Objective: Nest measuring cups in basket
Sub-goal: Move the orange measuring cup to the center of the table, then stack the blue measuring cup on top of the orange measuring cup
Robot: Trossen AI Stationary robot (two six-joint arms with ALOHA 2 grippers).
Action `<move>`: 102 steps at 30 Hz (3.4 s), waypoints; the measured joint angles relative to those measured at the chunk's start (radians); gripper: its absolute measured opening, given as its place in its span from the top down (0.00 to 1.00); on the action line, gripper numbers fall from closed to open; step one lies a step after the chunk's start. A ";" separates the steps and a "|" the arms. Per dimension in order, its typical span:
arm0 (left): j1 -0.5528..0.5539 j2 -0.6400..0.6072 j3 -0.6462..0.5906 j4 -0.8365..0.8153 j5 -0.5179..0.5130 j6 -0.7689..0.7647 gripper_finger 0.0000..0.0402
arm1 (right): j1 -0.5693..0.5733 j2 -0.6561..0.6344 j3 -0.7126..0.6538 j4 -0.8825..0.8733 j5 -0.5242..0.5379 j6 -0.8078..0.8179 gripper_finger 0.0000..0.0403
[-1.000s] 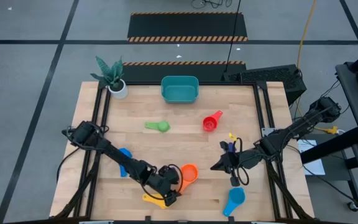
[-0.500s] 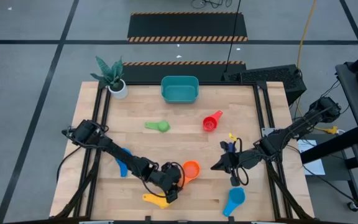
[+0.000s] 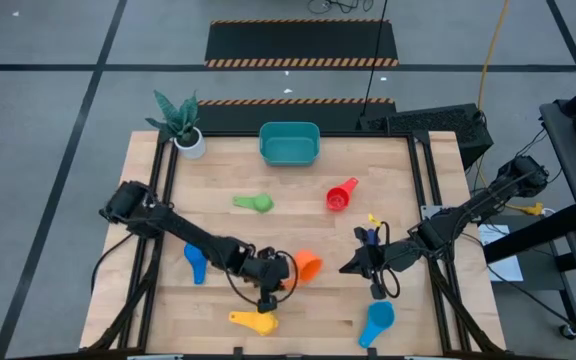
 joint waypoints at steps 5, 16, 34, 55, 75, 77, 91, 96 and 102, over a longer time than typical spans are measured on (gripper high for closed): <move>0.069 -0.105 0.000 -0.127 0.134 0.106 0.98 | 0.000 0.000 0.000 0.000 0.000 0.000 1.00; 0.254 -0.218 -0.063 -0.189 0.443 0.275 0.99 | 0.000 0.000 0.000 -0.026 0.000 0.000 1.00; 0.423 -0.202 -0.321 0.089 0.688 0.235 0.97 | 0.026 0.000 0.000 -0.030 -0.001 0.000 1.00; 0.491 -0.202 -0.336 0.016 0.504 0.192 0.67 | 0.026 0.000 0.000 -0.029 -0.001 0.007 1.00; 0.488 -0.343 -0.334 -0.148 0.254 0.138 0.48 | 0.026 0.000 0.000 -0.026 0.000 0.030 1.00; 0.477 -0.398 -0.334 -0.184 0.225 0.130 0.48 | 0.026 0.000 0.000 -0.026 0.000 0.035 1.00; 0.246 -0.567 -0.334 -0.281 0.038 -0.028 0.48 | 0.026 0.000 0.001 -0.021 0.007 0.116 1.00; 0.095 -0.567 -0.334 -0.302 -0.086 -0.158 0.48 | 0.032 0.011 0.001 -0.021 0.079 0.165 1.00; -0.031 -0.567 -0.334 -0.315 -0.164 -0.320 0.48 | 0.046 0.072 0.001 0.005 0.135 0.235 1.00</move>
